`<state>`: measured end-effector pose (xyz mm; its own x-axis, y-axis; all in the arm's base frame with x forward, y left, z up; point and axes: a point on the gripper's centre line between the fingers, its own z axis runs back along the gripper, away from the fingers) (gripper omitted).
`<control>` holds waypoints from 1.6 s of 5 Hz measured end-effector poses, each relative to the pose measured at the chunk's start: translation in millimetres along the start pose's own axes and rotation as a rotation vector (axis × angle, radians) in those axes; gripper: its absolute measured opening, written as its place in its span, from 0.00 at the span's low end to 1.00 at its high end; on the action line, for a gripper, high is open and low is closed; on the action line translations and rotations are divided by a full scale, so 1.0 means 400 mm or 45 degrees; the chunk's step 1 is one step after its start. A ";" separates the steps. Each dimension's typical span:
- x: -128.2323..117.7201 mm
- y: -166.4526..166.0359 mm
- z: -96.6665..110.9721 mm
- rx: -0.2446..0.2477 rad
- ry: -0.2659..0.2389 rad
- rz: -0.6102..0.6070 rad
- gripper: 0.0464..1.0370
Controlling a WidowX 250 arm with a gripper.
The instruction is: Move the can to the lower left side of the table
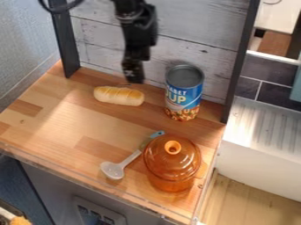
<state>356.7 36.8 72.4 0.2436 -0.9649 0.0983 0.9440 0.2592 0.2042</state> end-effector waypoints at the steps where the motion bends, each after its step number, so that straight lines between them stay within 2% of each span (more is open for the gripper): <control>1: 0.077 0.021 0.008 0.031 -0.053 -0.100 0.96; 2: 0.158 0.034 0.001 0.038 -0.107 -0.206 0.96; 4: 0.247 0.023 -0.015 0.016 -0.057 -0.309 0.96; 5: 0.258 0.009 -0.047 -0.044 -0.046 -0.312 0.96; 7: 0.267 0.005 -0.122 -0.111 -0.022 -0.342 0.96; 8: 0.265 0.007 -0.130 -0.113 -0.008 -0.344 0.96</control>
<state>396.8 -67.0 32.8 -0.0204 -0.9981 0.0584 0.9904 -0.0122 0.1375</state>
